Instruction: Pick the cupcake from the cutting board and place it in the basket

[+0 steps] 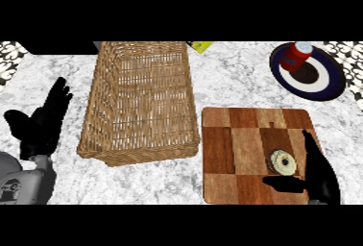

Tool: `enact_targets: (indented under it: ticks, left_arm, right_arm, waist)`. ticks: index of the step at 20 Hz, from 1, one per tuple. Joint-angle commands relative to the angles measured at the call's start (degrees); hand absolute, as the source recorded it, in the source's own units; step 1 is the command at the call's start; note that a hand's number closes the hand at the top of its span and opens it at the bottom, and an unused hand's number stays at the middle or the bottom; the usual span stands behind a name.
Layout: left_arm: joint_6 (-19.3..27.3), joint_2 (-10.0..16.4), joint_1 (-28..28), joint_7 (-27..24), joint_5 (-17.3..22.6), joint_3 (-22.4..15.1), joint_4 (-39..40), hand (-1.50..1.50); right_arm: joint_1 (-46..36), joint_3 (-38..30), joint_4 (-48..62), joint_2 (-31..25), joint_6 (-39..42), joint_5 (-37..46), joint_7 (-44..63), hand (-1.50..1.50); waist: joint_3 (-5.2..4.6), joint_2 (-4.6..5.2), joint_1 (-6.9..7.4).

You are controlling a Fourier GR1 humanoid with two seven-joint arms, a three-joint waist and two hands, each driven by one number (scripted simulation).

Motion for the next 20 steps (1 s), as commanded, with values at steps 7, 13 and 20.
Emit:
enact_targets:
  ticks: [7, 13, 20]
  left_arm:
    - [-1.1, 0.2, 0.0, 1.3, 0.6, 1.4, -1.4, 0.00]
    - [0.7, -1.8, -0.8, 0.2, -1.8, -0.5, 0.6, 0.00]
    - [-1.6, 0.1, -0.1, 1.0, 0.5, 1.4, -1.2, 0.00]
  right_arm:
    - [-3.2, 0.0, 7.9, -0.5, 4.9, -2.7, -6.6, 1.50]
    - [-4.5, 1.4, 10.8, 2.7, 3.0, -3.2, -9.8, 1.50]
    - [-3.6, 1.6, 13.0, 3.6, 1.5, -1.5, -11.5, 1.50]
  waist:
    - [0.01, 0.01, 0.15]
    - [0.02, 0.11, 0.08]
    - [0.02, 0.10, 0.34]
